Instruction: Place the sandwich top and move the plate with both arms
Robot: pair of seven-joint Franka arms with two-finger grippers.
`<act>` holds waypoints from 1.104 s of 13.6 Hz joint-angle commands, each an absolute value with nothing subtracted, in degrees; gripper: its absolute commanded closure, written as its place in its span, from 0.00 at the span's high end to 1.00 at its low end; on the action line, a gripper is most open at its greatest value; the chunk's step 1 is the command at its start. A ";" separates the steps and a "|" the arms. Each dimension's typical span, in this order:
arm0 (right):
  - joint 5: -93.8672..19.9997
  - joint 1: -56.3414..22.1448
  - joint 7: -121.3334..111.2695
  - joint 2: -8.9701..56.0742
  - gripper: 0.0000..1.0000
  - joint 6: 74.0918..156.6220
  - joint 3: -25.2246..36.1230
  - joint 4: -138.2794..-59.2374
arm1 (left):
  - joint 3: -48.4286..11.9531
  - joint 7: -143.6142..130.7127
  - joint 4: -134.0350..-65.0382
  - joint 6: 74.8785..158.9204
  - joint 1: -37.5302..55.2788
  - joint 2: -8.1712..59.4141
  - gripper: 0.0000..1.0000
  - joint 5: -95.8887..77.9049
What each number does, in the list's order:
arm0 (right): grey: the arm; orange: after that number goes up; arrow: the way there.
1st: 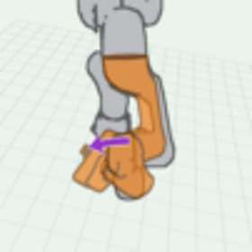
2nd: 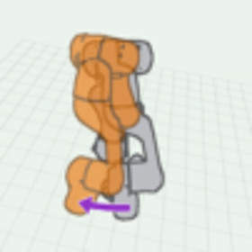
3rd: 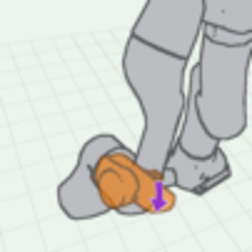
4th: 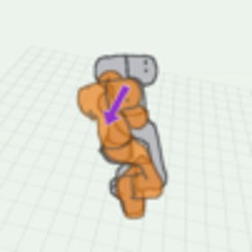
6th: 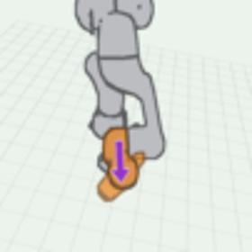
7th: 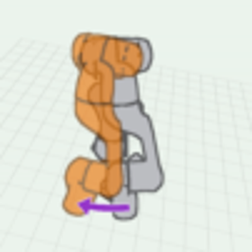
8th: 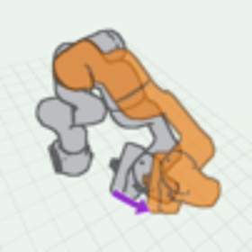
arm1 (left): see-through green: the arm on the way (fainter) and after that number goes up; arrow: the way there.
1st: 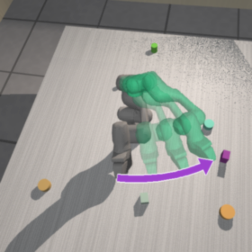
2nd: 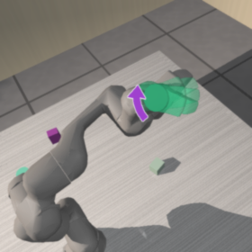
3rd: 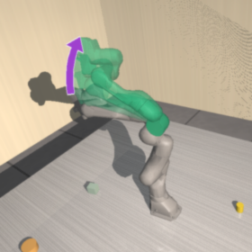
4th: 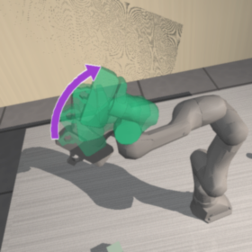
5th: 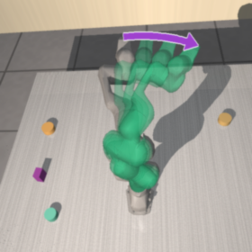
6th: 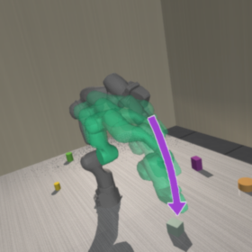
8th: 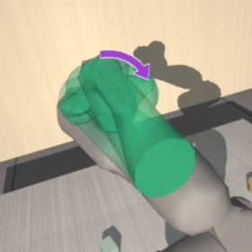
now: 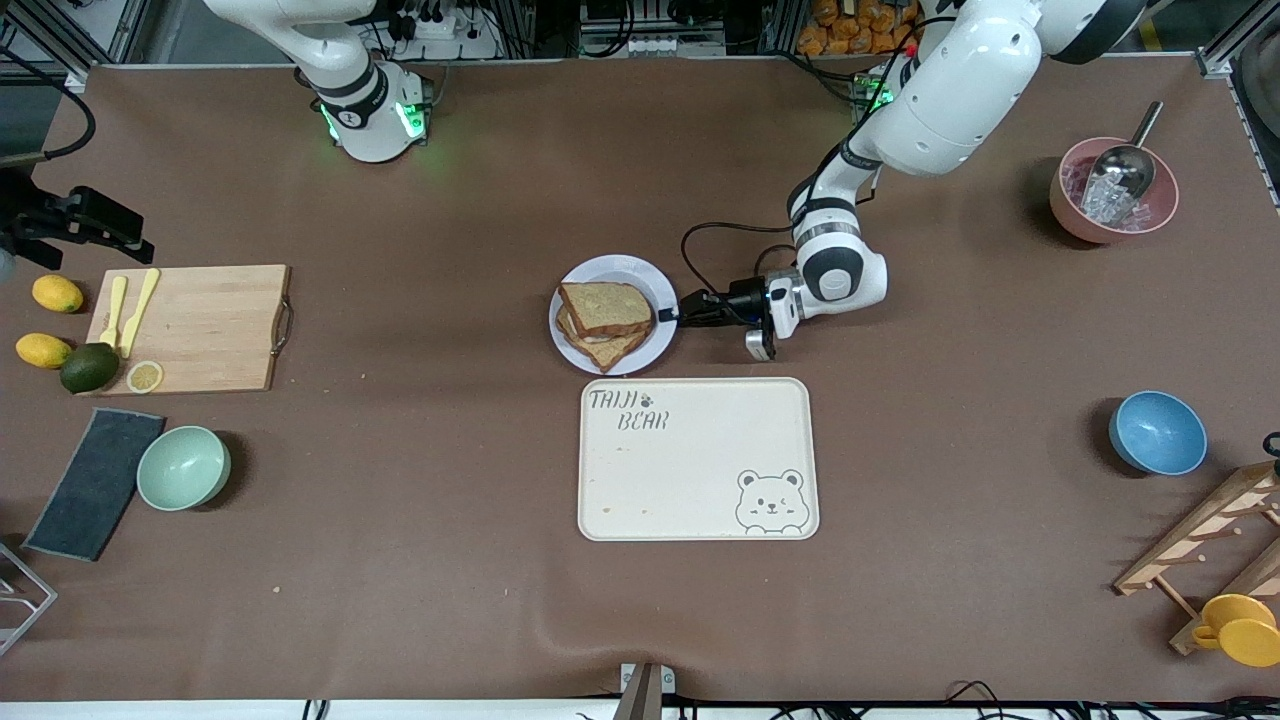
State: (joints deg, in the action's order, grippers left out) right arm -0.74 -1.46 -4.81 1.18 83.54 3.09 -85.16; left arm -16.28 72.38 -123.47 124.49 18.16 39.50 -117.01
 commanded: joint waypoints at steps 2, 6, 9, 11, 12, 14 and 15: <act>-0.70 -1.23 -4.83 -0.09 1.00 84.29 2.55 -86.66 | -16.44 74.09 -121.46 124.98 18.19 41.93 0.06 -119.00; -0.70 -2.46 -4.83 0.09 1.00 84.55 2.55 -86.57 | -17.40 74.09 -121.38 124.63 17.93 41.14 0.06 -119.18; -0.79 -2.37 -4.84 0.09 1.00 84.73 2.55 -86.13 | -18.62 74.00 -121.55 124.37 16.97 39.73 0.04 -119.18; -0.79 -2.46 -4.75 0.17 1.00 85.25 2.55 -85.35 | -23.44 73.83 -121.29 124.28 12.68 39.46 0.04 -119.18; -0.79 -2.46 -4.66 0.18 1.00 85.43 2.55 -85.43 | -25.47 73.74 -121.29 124.28 10.92 39.38 0.04 -119.18; -0.88 -2.37 -4.66 0.18 1.00 85.34 2.55 -85.52 | -26.19 73.74 -121.38 124.28 9.93 38.77 0.04 -119.09; -0.88 -2.29 -4.66 0.18 1.00 85.25 2.55 -85.52 | -26.19 73.74 -121.46 124.28 9.58 38.15 0.03 -119.09</act>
State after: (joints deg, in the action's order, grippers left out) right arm -0.80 -2.01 -4.81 1.18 85.10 2.40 -85.05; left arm -24.97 72.40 -120.96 124.52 11.03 39.79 -117.37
